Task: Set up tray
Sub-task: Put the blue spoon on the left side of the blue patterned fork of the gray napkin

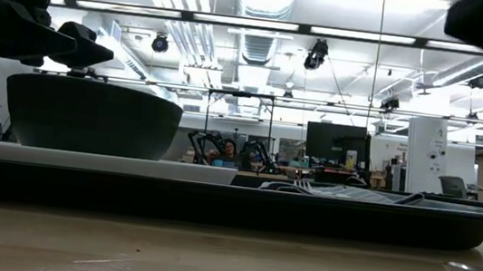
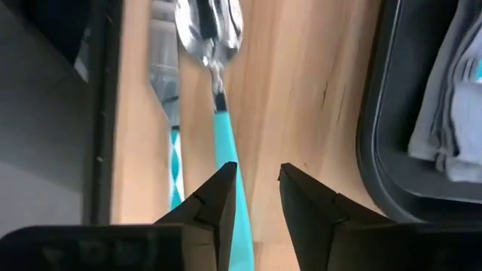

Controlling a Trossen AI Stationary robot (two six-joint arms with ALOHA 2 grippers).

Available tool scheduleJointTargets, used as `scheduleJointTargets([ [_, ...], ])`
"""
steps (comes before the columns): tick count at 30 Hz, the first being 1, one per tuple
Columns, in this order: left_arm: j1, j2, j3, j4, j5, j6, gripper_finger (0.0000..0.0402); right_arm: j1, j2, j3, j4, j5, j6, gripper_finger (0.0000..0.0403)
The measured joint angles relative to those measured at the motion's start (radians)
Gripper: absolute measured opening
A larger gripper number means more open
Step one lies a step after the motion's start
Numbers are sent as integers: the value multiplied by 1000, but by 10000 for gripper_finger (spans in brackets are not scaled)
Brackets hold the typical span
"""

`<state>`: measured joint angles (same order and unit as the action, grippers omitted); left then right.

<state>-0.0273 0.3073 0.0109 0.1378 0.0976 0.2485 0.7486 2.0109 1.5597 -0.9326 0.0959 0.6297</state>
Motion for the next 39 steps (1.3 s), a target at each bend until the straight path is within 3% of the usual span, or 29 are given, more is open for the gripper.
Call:
scheduleJointTargets([
  [11, 0, 0, 0, 0, 0, 0, 279, 8, -2, -108, 134, -49, -37, 162],
  [20, 0, 0, 0, 0, 0, 0, 280, 33, -1, -157, 157, -53, -12, 170],
  [30, 1, 0, 0, 0, 0, 0, 280, 39, -2, -246, 266, -73, 10, 141],
  [39, 1, 0, 0, 0, 0, 0, 280, 34, -3, -251, 262, -100, 18, 52],
])
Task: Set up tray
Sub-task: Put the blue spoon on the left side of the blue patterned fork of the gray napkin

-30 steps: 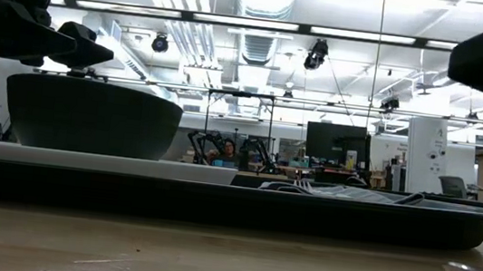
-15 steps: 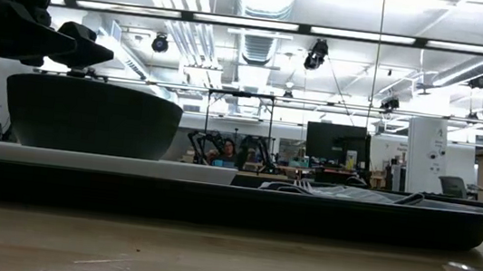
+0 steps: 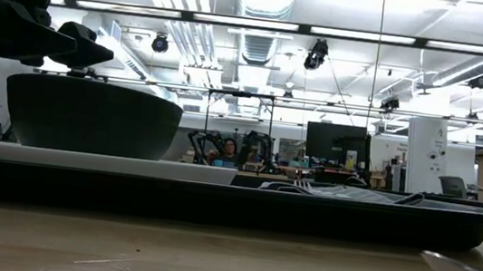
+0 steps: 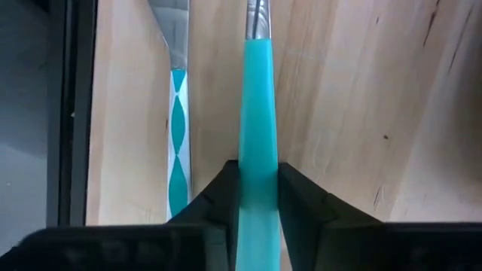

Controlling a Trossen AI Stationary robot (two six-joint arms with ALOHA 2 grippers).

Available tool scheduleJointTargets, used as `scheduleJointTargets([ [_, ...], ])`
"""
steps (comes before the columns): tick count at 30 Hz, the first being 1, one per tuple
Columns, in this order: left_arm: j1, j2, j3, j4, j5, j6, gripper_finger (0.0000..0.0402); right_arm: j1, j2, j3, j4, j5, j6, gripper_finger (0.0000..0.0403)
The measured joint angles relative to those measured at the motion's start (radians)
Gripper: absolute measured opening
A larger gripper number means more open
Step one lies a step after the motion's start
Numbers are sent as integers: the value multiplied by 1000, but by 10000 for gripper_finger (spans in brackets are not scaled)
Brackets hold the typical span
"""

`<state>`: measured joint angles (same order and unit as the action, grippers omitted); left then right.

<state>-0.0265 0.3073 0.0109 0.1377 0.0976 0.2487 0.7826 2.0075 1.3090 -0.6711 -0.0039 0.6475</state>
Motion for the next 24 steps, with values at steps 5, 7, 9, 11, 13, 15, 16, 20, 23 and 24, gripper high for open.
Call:
scheduleJointTargets([
  [5, 0, 0, 0, 0, 0, 0, 279, -1, 0, 0, -2, -19, 1, 51],
  [7, 0, 0, 0, 0, 0, 0, 280, -1, 0, 0, -2, -20, 4, 51],
  [9, 0, 0, 0, 0, 0, 0, 280, -1, 1, 1, -3, -20, 4, 51],
  [11, 0, 0, 0, 0, 0, 0, 280, -1, 1, 7, -6, -20, 4, 51],
  [13, 0, 0, 0, 0, 0, 0, 280, -1, 2, 15, -11, -20, 3, 51],
  [15, 0, 0, 0, 0, 0, 0, 279, -1, 2, 24, -14, -18, -6, 51],
  [16, 0, 0, 0, 0, 0, 0, 280, -1, 2, 28, -16, -11, -8, 52],
  [20, -1, 0, 0, 0, 0, 0, 280, -3, -11, 46, -59, 23, -11, 52],
  [23, -1, 0, 0, 0, 0, 0, 280, -11, -25, 48, -62, 45, -7, 53],
  [24, -1, 0, 0, 0, 0, 0, 280, -14, -31, 48, -63, 58, 1, 53],
])
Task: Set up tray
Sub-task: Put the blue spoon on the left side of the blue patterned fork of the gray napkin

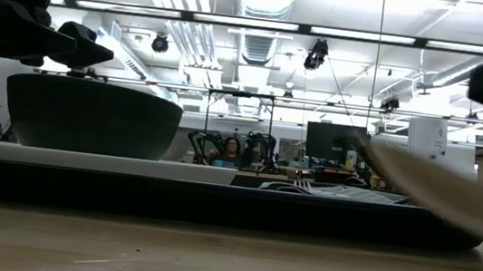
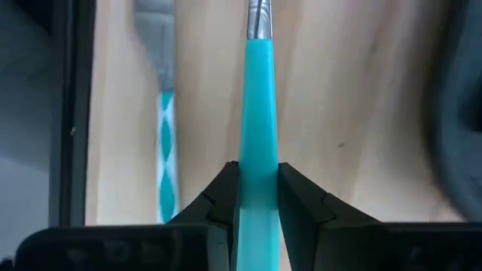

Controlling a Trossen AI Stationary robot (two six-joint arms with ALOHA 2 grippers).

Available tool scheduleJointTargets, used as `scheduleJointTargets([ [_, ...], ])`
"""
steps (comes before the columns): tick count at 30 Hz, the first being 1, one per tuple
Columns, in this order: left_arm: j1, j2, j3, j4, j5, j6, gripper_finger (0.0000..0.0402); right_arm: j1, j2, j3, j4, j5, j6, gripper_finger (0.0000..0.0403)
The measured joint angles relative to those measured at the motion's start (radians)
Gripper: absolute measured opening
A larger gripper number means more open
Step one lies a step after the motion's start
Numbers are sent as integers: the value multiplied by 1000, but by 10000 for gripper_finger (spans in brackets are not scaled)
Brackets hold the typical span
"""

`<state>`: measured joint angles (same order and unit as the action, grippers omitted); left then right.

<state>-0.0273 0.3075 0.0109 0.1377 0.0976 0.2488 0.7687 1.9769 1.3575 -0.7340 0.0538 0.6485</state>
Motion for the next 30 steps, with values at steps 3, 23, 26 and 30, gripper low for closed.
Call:
scheduleJointTargets([
  [3, 0, 0, 0, 0, 0, 0, 280, -7, -18, 0, 1, 10, 22, 53],
  [23, 1, 2, 0, 0, 0, 0, 280, -47, -45, 3, -20, 78, 316, 54],
  [26, 1, 2, 0, 0, 0, 0, 280, -52, -45, 3, -21, 81, 355, 54],
  [30, 1, 2, 0, 0, 0, 0, 280, -64, -45, 3, -21, 110, 430, 54],
])
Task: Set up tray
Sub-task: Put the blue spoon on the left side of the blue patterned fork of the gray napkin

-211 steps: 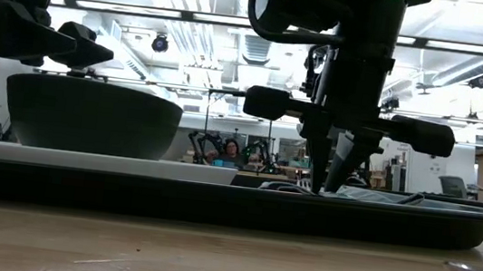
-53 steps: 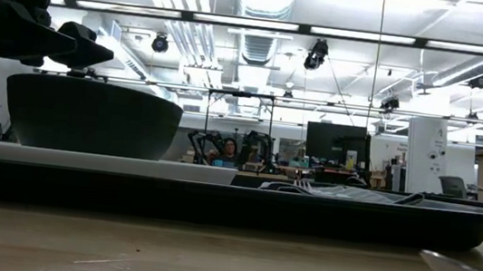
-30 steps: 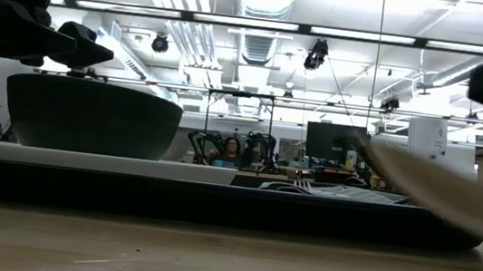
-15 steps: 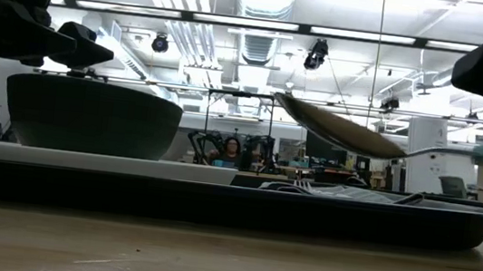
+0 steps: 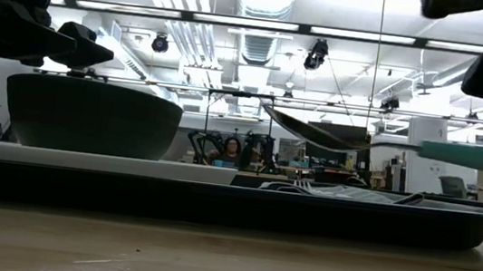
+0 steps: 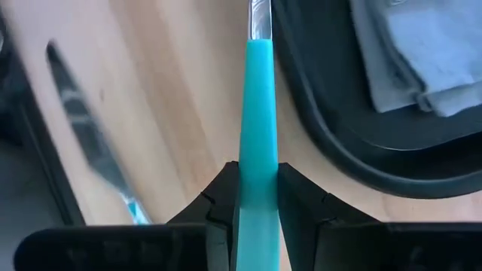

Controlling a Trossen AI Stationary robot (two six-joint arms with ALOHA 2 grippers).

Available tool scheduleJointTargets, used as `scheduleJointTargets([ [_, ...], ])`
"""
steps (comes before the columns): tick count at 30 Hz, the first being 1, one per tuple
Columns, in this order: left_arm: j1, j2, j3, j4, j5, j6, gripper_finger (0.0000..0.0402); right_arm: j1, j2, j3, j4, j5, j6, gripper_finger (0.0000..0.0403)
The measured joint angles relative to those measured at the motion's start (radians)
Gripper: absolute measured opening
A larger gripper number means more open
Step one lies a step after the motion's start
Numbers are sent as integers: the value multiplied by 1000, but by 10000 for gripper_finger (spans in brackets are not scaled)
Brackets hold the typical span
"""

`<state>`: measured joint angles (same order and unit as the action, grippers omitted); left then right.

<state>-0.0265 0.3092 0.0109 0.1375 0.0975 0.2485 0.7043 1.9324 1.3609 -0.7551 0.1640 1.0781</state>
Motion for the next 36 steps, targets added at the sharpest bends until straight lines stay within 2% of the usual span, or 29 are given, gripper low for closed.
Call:
scheduleJointTargets([
  [11, 0, 0, 0, 0, 0, 0, 280, -39, -1, 0, -20, 19, 232, 54],
  [19, 0, 0, 0, 0, 0, 0, 280, -77, -1, 0, -94, 12, 338, 54],
  [36, -1, 0, 0, 0, 0, 0, 280, -283, -2, 18, -103, -8, 535, 54],
])
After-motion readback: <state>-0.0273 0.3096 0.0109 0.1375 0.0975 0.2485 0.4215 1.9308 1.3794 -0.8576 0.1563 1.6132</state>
